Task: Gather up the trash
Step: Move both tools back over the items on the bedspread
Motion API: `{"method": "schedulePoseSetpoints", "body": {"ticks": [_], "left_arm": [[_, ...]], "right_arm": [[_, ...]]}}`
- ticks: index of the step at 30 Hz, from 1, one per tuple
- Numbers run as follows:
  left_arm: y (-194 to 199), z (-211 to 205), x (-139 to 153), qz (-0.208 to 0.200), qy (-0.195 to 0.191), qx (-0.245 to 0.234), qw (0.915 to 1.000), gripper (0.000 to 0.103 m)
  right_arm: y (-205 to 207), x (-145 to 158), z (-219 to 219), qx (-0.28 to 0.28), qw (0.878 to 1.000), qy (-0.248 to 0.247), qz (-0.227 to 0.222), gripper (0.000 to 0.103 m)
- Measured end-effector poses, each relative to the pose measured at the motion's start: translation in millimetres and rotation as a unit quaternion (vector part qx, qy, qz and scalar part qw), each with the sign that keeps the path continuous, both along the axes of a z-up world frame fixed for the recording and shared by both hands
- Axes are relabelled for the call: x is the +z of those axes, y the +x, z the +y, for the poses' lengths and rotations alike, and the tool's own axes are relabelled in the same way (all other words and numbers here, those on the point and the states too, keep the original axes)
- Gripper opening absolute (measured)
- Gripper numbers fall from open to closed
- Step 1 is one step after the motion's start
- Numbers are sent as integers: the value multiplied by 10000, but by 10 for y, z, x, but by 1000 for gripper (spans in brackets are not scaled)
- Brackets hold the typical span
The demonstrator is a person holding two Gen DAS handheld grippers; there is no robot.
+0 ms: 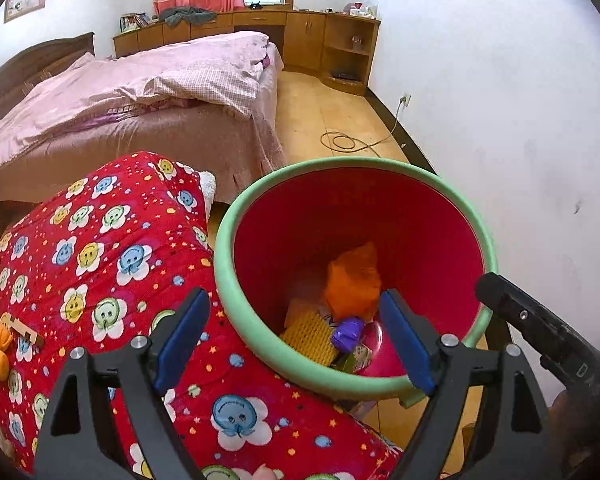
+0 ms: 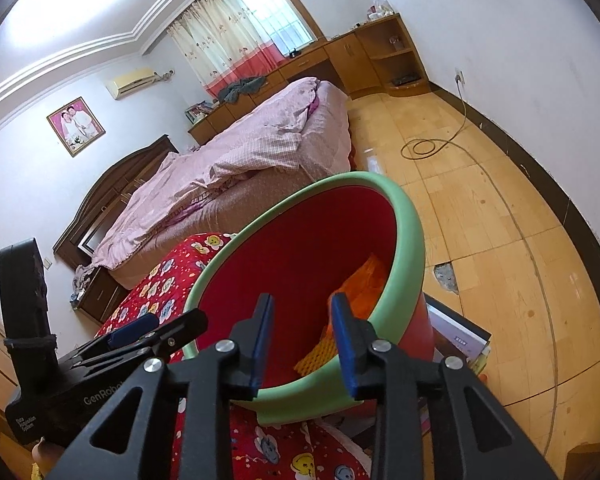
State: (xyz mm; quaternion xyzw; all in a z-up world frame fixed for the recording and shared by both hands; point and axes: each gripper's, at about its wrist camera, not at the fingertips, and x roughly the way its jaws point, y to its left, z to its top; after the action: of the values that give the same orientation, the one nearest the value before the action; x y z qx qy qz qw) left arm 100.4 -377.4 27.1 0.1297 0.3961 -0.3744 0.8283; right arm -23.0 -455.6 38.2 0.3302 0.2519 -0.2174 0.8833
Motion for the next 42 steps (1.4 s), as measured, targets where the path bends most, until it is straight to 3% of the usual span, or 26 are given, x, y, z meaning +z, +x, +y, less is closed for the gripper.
{"method": "schedulePoseSetpoints", "body": {"ticks": [8, 23, 28, 42], "left_arm": [[-78, 191, 106, -83, -50, 226, 9997, 86], [-52, 822, 266, -146, -120, 795, 9967, 86], [44, 1134, 302, -184, -146, 1086, 9938, 86], [532, 2063, 226, -237, 87, 1963, 9802, 86]], "right_arm": [[-37, 109, 105, 13, 9999, -90, -56, 36], [49, 242, 469, 274, 9995, -131, -81, 55], [182, 286, 691, 446, 9988, -198, -34, 62], [619, 250, 1183, 869, 9958, -221, 195, 64]]}}
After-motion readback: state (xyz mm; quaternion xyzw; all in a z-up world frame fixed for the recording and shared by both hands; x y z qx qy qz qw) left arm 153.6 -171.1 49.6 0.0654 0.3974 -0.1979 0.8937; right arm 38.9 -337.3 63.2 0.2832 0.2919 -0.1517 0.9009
